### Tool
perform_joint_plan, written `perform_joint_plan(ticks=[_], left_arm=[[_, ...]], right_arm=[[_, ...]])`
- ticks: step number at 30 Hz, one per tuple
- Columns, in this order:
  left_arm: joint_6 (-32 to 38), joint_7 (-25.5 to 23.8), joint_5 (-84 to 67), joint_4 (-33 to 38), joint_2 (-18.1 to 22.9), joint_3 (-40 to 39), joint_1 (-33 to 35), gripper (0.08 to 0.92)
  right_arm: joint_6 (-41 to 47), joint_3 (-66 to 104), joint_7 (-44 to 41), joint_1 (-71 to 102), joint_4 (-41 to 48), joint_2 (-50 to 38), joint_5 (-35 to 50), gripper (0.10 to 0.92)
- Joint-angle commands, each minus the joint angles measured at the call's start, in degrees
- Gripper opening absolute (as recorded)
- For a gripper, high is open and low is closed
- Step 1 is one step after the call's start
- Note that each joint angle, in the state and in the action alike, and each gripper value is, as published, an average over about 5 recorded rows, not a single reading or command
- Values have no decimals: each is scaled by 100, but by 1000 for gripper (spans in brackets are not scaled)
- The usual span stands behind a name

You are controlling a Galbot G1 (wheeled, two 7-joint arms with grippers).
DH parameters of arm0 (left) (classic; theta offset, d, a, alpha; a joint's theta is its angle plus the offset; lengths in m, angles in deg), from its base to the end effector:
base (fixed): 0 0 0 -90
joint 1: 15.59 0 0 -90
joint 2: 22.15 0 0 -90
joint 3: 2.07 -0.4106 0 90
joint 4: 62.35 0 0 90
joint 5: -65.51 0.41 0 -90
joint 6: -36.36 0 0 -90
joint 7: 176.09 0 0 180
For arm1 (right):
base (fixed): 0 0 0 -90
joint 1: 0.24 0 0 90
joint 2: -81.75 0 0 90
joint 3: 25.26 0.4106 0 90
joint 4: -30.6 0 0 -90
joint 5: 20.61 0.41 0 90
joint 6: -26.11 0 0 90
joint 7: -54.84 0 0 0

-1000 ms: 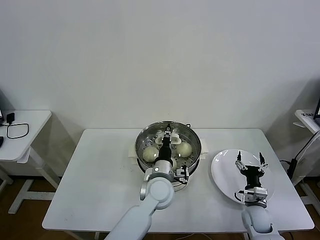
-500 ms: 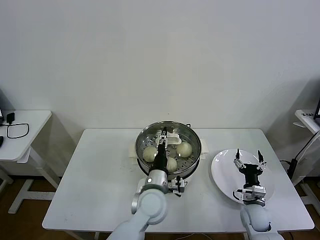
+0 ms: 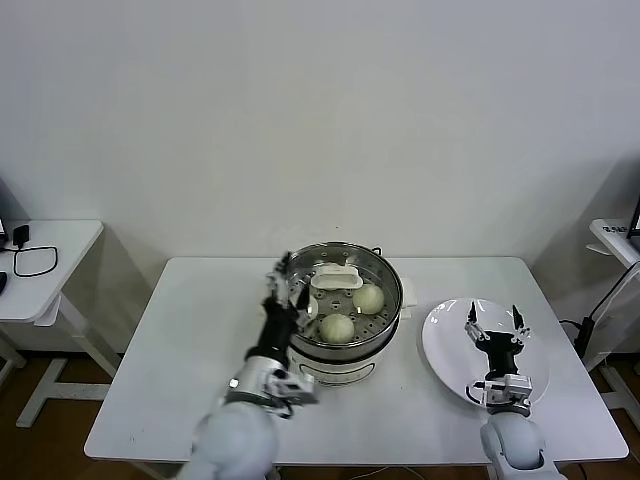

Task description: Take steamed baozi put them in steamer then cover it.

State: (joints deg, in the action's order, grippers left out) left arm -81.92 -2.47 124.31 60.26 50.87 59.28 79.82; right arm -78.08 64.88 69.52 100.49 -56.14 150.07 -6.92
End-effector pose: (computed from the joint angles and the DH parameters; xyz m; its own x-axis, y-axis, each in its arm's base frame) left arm 0.2801 -0.1030 -0.2573 -0.9814 0.1865 -0.0453 0.0374 0.4176 0.9079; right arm 0.3272 -0.1612 -0.4720 -0.9699 0.2399 -0.0412 0.2434 0.9607 -0.1338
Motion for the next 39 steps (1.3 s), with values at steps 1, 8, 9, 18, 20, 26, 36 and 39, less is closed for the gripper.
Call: perform_joint_plan(ticks=[1,8,9,18,20,26,36,39], left_arm=[[1377,1442,-5886,-424,-515,2818,270,823],[2406,967,-6610,-1456,-345,3158,351,823],[2598,899,-6630,-1549,-293,3160,368,823],[4125,460,-6639,-2092,-39,2979,700,823],[4069,464,-6635,-2138,-38,2965,738,823],[3918,470,-6613,-2219,-11,2938,824,823],[3872,425,-6482,-2285,-28,2948,955,823],[3863,426,-6468,-2266,-24,2945,967,823]], right_arm=[[853,-75,-100,304,-586,-93,615,823],[556,-72,-316,390,-649,-99,965,823],[534,-71,-333,409,-664,-106,966,823],[389,-72,-308,500,-676,-133,844,823],[344,-79,-321,503,-672,-133,847,823],[203,-160,-429,552,-649,-104,843,823],[159,-217,-557,642,-707,-9,769,823],[156,-231,-553,681,-744,-8,736,823]])
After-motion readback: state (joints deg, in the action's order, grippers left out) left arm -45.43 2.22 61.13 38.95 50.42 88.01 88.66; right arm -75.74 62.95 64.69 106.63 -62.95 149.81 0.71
